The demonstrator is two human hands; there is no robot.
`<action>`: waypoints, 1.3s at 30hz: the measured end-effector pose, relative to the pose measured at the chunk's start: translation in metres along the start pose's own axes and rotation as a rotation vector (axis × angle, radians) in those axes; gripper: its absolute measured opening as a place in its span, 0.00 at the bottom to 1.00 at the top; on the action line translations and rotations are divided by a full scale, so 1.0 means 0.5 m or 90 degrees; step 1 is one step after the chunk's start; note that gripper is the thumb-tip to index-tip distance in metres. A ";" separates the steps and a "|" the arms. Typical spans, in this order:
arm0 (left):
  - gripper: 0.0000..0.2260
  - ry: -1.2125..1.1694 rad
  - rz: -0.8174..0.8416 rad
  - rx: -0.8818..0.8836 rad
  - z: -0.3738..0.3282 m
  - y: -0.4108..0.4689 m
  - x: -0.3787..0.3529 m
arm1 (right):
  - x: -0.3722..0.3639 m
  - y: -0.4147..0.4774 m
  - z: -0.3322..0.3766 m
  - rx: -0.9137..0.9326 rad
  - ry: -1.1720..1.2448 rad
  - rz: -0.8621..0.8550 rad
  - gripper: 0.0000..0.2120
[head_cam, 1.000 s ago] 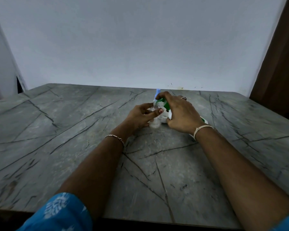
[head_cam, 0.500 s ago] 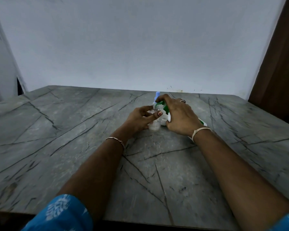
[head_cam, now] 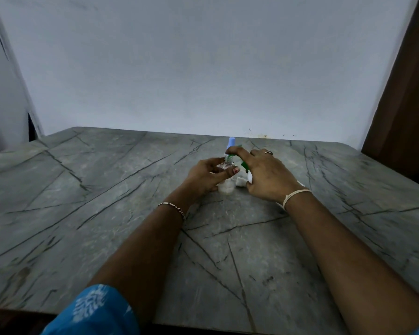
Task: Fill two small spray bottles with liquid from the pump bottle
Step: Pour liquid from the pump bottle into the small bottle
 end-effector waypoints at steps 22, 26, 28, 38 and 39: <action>0.24 -0.015 0.019 0.007 -0.002 -0.002 -0.003 | 0.006 0.001 0.003 -0.007 0.035 -0.048 0.35; 0.24 -0.014 0.021 0.006 0.001 -0.001 -0.004 | 0.007 0.002 0.006 -0.004 0.027 -0.057 0.34; 0.24 -0.017 0.021 0.008 0.001 0.000 -0.004 | 0.006 0.000 0.006 -0.003 0.021 -0.052 0.35; 0.27 -0.026 0.036 0.020 0.001 0.000 -0.005 | 0.004 0.001 0.007 -0.010 0.027 -0.056 0.34; 0.27 -0.029 0.035 0.020 0.001 0.000 -0.005 | 0.004 0.003 0.008 -0.009 0.025 -0.060 0.34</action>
Point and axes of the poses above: each hand's wrist, its own y-axis towards the middle knuckle, its own x-axis out of the back of the hand, z = x × y, the point moved 6 cm from there along y, towards the middle knuckle, and after that the axes turned 10 degrees about y, right-handed, at the moved point
